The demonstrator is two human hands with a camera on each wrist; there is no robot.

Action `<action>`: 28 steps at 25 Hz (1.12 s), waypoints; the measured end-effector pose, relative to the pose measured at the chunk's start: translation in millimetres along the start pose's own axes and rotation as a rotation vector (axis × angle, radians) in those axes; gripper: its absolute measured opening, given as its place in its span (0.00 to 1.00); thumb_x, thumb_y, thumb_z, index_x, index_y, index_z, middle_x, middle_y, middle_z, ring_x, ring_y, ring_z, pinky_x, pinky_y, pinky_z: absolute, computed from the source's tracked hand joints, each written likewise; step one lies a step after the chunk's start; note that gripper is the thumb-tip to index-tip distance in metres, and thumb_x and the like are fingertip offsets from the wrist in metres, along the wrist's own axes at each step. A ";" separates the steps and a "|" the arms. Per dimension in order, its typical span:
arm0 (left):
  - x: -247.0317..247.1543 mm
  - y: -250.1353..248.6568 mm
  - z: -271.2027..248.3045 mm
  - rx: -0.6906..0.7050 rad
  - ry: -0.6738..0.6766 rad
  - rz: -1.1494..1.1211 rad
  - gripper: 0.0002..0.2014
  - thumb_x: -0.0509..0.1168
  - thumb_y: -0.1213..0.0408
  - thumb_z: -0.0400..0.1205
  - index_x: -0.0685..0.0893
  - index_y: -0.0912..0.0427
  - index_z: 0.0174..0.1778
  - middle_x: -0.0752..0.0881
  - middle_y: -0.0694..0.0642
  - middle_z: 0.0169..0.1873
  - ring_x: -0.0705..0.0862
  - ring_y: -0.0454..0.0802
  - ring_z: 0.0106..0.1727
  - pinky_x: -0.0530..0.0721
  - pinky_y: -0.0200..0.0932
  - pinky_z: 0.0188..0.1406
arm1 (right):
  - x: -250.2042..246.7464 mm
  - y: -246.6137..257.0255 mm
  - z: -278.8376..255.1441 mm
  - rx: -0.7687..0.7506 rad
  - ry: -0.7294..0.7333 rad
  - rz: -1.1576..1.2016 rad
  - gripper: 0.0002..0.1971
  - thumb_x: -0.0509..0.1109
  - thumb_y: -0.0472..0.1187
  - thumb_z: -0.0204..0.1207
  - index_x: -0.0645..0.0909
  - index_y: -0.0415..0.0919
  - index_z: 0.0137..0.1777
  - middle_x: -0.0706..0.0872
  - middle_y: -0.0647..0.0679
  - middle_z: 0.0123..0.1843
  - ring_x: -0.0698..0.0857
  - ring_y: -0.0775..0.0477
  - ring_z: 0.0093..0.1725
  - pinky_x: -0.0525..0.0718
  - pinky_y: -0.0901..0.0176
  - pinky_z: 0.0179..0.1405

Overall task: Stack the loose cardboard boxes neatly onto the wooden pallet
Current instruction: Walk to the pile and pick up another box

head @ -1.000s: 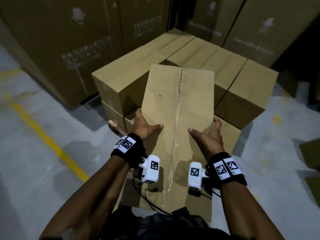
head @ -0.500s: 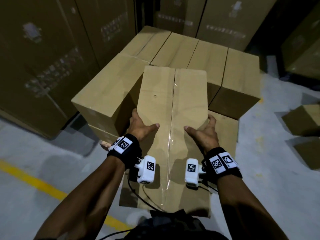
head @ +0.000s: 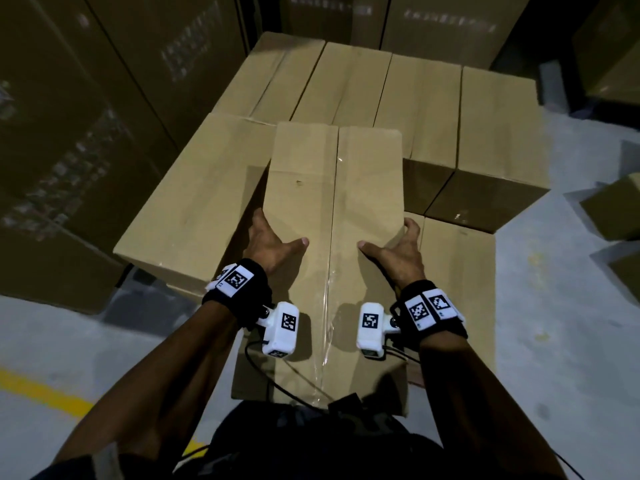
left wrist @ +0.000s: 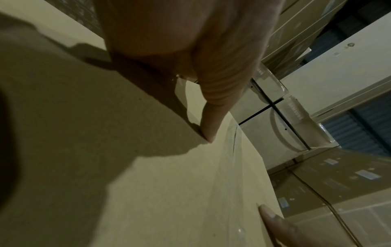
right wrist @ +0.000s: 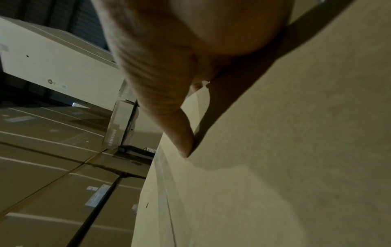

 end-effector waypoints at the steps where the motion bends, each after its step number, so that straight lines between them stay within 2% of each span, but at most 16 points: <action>1: -1.4 -0.9 10.1 0.004 0.010 0.006 0.53 0.81 0.52 0.72 0.54 0.59 0.85 0.65 0.63 0.81 0.69 0.63 0.78 0.70 0.54 0.74 | 5.2 2.9 5.6 0.009 -0.003 -0.013 0.56 0.86 0.53 0.63 0.53 0.56 0.85 0.72 0.46 0.80 0.74 0.38 0.76 0.75 0.43 0.77; 6: -7.0 2.3 55.6 -0.003 0.098 0.083 0.55 0.78 0.49 0.73 0.47 0.59 0.86 0.60 0.64 0.82 0.66 0.65 0.80 0.70 0.56 0.75 | 33.4 15.9 21.2 0.057 -0.029 -0.045 0.54 0.85 0.56 0.63 0.52 0.60 0.83 0.73 0.44 0.80 0.75 0.35 0.75 0.75 0.39 0.76; 8: -9.6 2.1 70.7 0.030 0.133 0.088 0.56 0.78 0.49 0.74 0.45 0.56 0.87 0.57 0.64 0.84 0.63 0.64 0.82 0.68 0.57 0.78 | 44.7 20.5 23.0 0.081 -0.039 -0.066 0.55 0.84 0.59 0.62 0.50 0.63 0.83 0.73 0.44 0.81 0.76 0.33 0.75 0.75 0.38 0.76; 11: -13.0 0.9 94.5 0.091 0.228 0.124 0.54 0.76 0.50 0.76 0.43 0.53 0.87 0.53 0.62 0.85 0.61 0.64 0.83 0.67 0.57 0.79 | 60.4 29.4 21.4 0.091 -0.101 -0.091 0.54 0.83 0.58 0.65 0.49 0.68 0.84 0.74 0.44 0.81 0.76 0.32 0.75 0.74 0.39 0.77; 17: -20.2 6.0 130.8 0.155 0.368 0.213 0.53 0.73 0.47 0.78 0.40 0.53 0.87 0.49 0.61 0.86 0.65 0.65 0.81 0.69 0.54 0.77 | 87.0 42.2 17.7 0.155 -0.164 -0.099 0.52 0.82 0.55 0.69 0.51 0.66 0.86 0.70 0.45 0.84 0.72 0.33 0.79 0.71 0.40 0.79; 25: -14.6 12.3 149.1 0.157 0.407 0.269 0.53 0.71 0.45 0.79 0.39 0.50 0.87 0.48 0.58 0.87 0.67 0.67 0.80 0.70 0.55 0.75 | 99.0 42.0 27.0 0.193 -0.184 -0.118 0.52 0.82 0.53 0.71 0.51 0.63 0.87 0.72 0.43 0.83 0.73 0.33 0.78 0.71 0.43 0.79; 28: -8.0 16.1 157.8 0.156 0.382 0.268 0.52 0.70 0.44 0.79 0.39 0.49 0.87 0.47 0.58 0.87 0.62 0.65 0.83 0.68 0.55 0.79 | 100.9 37.2 40.3 0.208 -0.161 -0.111 0.51 0.81 0.53 0.72 0.50 0.64 0.87 0.73 0.41 0.82 0.73 0.32 0.78 0.71 0.42 0.79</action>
Point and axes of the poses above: each hand's wrist, its own z-axis towards the middle knuckle, its own x-axis out of the palm, y = z × x, the point moved 9 cm from there along z, towards the middle knuckle
